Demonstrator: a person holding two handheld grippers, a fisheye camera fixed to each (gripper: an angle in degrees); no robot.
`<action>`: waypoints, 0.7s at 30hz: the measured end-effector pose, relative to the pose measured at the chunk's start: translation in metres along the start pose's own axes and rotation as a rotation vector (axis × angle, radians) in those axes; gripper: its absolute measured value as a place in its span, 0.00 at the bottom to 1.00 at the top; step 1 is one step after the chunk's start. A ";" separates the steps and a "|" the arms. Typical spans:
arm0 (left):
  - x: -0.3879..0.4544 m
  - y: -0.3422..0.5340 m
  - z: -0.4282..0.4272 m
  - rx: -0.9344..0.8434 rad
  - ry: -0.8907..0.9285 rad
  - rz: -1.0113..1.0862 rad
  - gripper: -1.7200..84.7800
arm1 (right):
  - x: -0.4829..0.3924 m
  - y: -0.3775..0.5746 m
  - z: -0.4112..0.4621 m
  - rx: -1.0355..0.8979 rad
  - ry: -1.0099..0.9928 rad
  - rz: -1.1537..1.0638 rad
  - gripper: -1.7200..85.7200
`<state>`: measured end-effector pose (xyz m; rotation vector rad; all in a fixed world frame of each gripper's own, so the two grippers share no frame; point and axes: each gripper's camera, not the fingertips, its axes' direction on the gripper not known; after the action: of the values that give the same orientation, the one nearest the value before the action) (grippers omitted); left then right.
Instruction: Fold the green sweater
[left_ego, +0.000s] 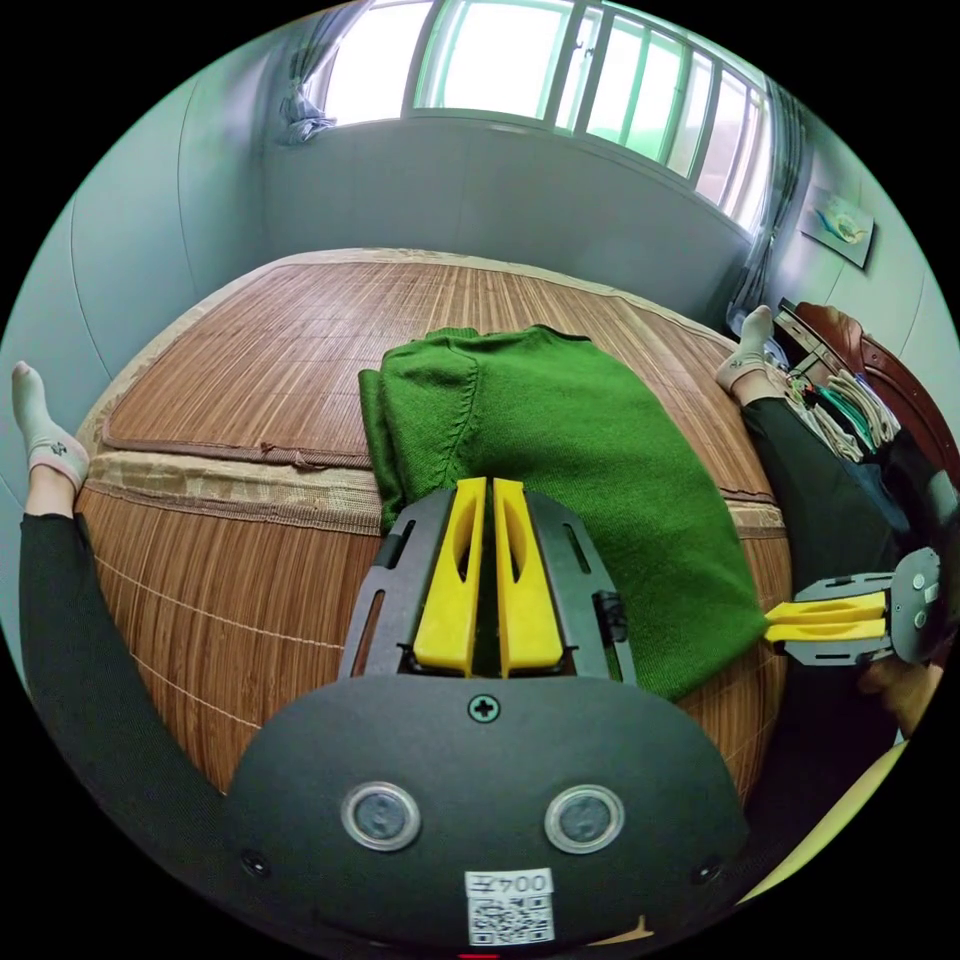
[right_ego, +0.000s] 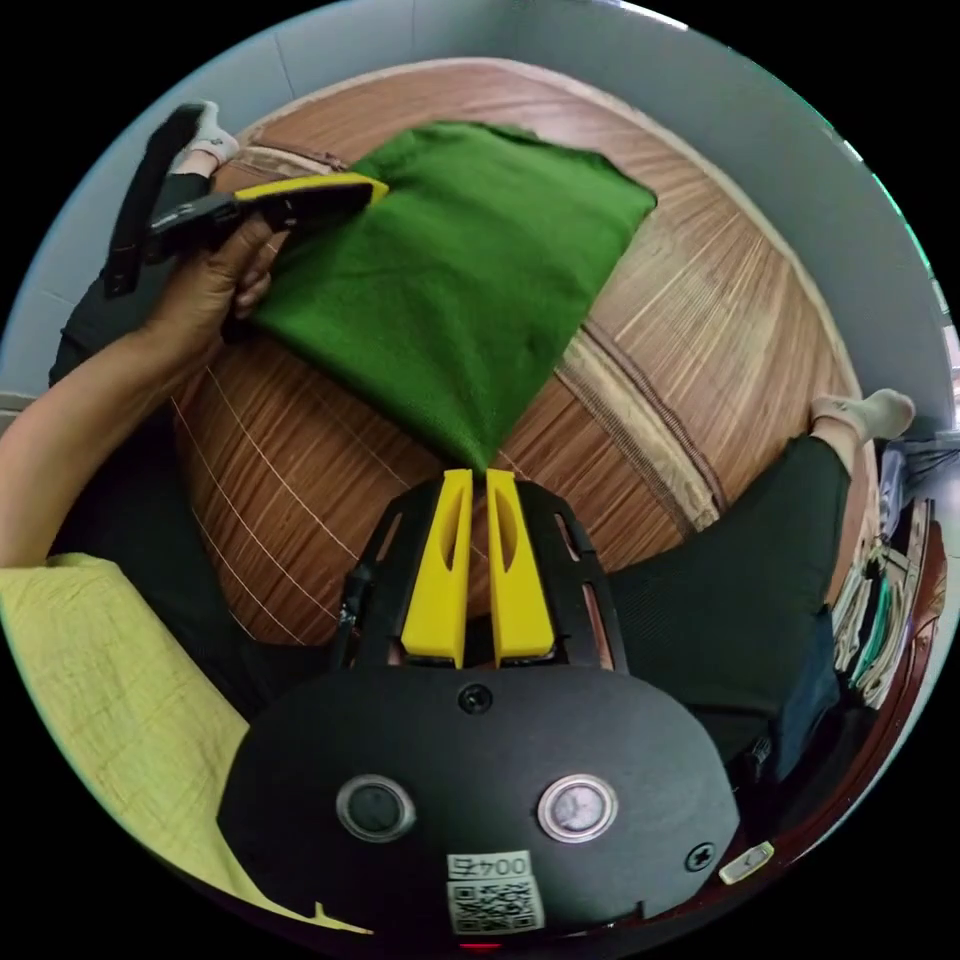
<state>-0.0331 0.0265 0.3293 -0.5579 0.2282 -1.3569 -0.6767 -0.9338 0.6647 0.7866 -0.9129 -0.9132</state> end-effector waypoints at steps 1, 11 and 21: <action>0.000 0.000 0.000 0.000 -0.003 0.002 0.03 | 0.006 -0.004 0.012 -0.043 -0.039 0.014 0.07; -0.002 -0.003 0.002 0.000 -0.011 0.005 0.03 | 0.066 0.015 -0.024 0.152 -0.281 0.118 0.12; -0.007 -0.011 -0.045 -0.049 0.089 0.126 0.05 | 0.052 -0.002 0.012 0.186 -0.307 0.085 0.12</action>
<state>-0.0655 0.0210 0.2955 -0.5157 0.3641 -1.2572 -0.6715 -0.9831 0.6839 0.7705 -1.3058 -0.8971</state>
